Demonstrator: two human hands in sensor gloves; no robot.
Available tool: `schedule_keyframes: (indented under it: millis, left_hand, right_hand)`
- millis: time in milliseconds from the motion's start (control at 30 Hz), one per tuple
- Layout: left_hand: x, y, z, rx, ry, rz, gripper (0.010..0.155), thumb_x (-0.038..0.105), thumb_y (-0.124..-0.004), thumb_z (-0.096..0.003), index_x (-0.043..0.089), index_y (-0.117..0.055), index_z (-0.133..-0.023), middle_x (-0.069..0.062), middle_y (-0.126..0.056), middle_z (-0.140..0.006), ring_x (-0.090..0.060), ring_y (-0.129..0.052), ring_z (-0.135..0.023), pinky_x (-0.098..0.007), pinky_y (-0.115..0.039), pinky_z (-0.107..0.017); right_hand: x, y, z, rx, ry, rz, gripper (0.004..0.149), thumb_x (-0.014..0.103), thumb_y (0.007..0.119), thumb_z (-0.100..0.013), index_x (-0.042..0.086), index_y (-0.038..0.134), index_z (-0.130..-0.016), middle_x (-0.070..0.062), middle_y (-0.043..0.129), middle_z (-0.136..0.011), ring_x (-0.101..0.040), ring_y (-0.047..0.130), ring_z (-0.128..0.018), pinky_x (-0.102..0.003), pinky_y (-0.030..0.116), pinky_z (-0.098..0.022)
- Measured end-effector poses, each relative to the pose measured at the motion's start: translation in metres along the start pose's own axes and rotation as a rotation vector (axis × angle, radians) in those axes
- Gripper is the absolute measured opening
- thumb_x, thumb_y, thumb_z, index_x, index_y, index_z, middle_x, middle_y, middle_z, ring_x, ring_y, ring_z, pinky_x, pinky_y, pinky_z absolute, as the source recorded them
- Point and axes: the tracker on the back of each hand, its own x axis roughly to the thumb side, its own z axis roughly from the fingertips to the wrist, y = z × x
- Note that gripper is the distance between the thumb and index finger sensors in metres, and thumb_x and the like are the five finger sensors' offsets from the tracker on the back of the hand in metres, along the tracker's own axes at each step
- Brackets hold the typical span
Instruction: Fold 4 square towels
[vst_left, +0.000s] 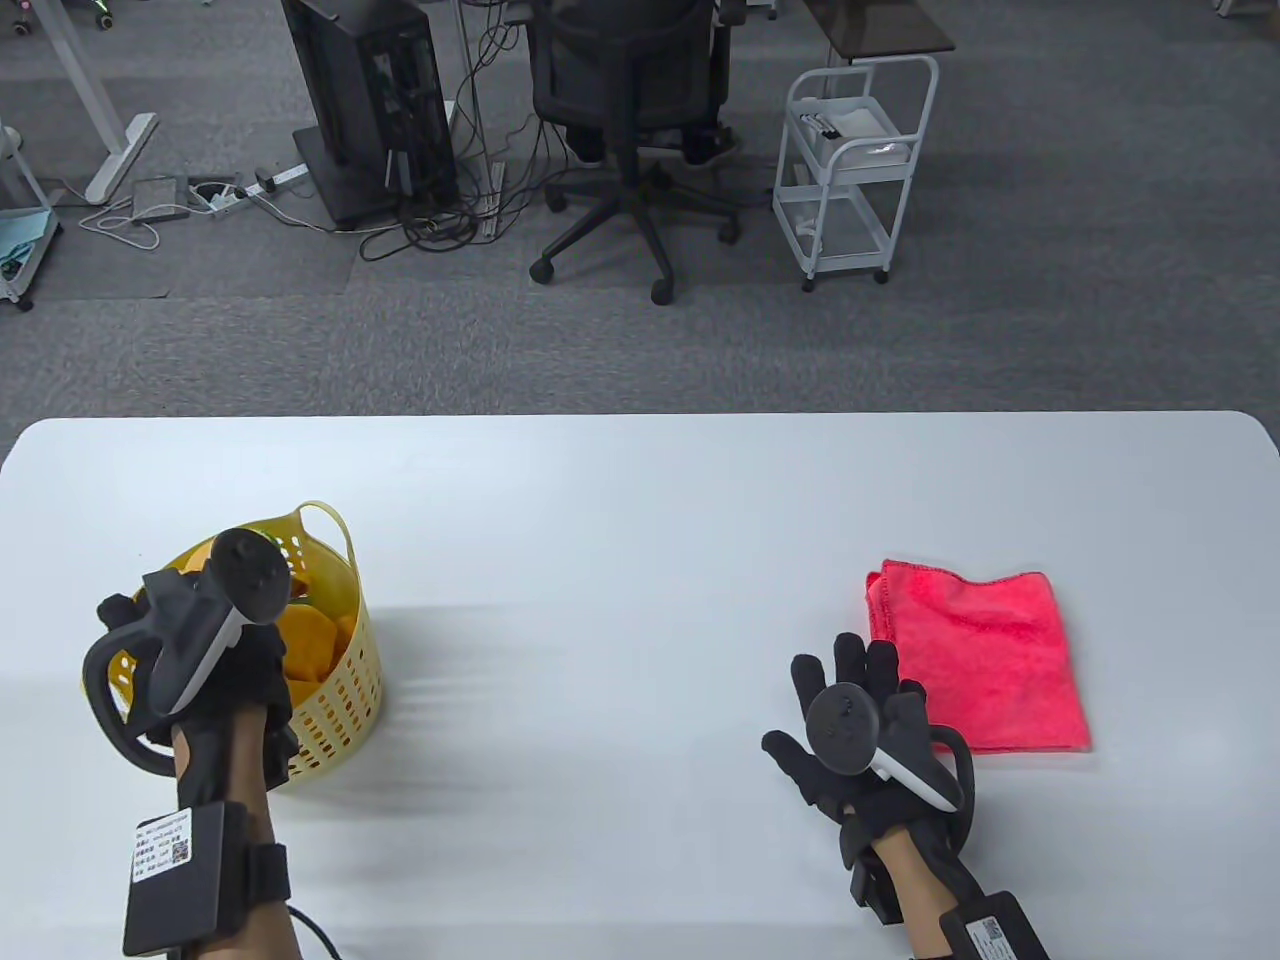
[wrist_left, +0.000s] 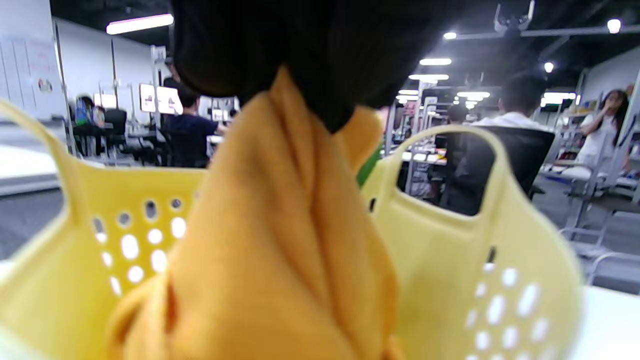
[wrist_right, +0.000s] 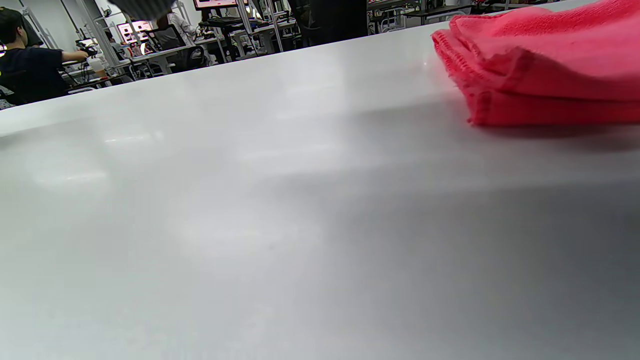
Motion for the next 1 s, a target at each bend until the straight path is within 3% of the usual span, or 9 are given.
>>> schedule_keyframes:
  millis: [167, 400, 800, 1000]
  left_hand:
    - [-0.007, -0.002, 0.0, 0.029, -0.002, -0.036, 0.045, 0.022, -0.085, -0.0541, 0.014, -0.083, -0.099, -0.025, -0.085, -0.095, -0.049, -0.081, -0.08, -0.068, -0.045, -0.074]
    - [-0.015, 0.005, 0.004, 0.1, 0.016, -0.09, 0.037, 0.026, -0.086, -0.0526, 0.02, -0.091, -0.089, -0.018, -0.09, -0.087, -0.044, -0.085, -0.075, -0.066, -0.049, -0.075]
    - [-0.008, 0.029, 0.013, 0.275, 0.031, -0.078, 0.037, 0.024, -0.081, -0.0535, 0.016, -0.089, -0.089, -0.015, -0.078, -0.105, -0.049, -0.072, -0.093, -0.066, -0.043, -0.075]
    - [0.002, 0.048, 0.017, 0.302, -0.001, -0.045, 0.038, 0.023, -0.078, -0.0544, 0.015, -0.086, -0.091, -0.016, -0.073, -0.108, -0.05, -0.068, -0.095, -0.067, -0.04, -0.076]
  right_hand:
    - [-0.001, 0.0, 0.0, 0.001, 0.003, -0.006, 0.084, 0.059, 0.062, -0.062, 0.013, 0.02, -0.118, -0.026, -0.005, -0.119, -0.052, -0.007, -0.102, -0.072, 0.012, -0.069]
    - [-0.002, 0.0, 0.001, 0.007, 0.011, -0.01, 0.084, 0.059, 0.061, -0.062, 0.013, 0.02, -0.118, -0.026, -0.005, -0.119, -0.052, -0.007, -0.102, -0.072, 0.013, -0.069]
    - [-0.004, -0.001, 0.001, 0.007, 0.015, -0.022, 0.084, 0.059, 0.061, -0.062, 0.013, 0.02, -0.118, -0.026, -0.005, -0.119, -0.052, -0.007, -0.102, -0.072, 0.013, -0.069]
    - [-0.004, 0.0, 0.001, 0.009, 0.012, -0.021, 0.084, 0.059, 0.061, -0.062, 0.013, 0.02, -0.118, -0.026, -0.005, -0.119, -0.052, -0.007, -0.102, -0.072, 0.013, -0.069]
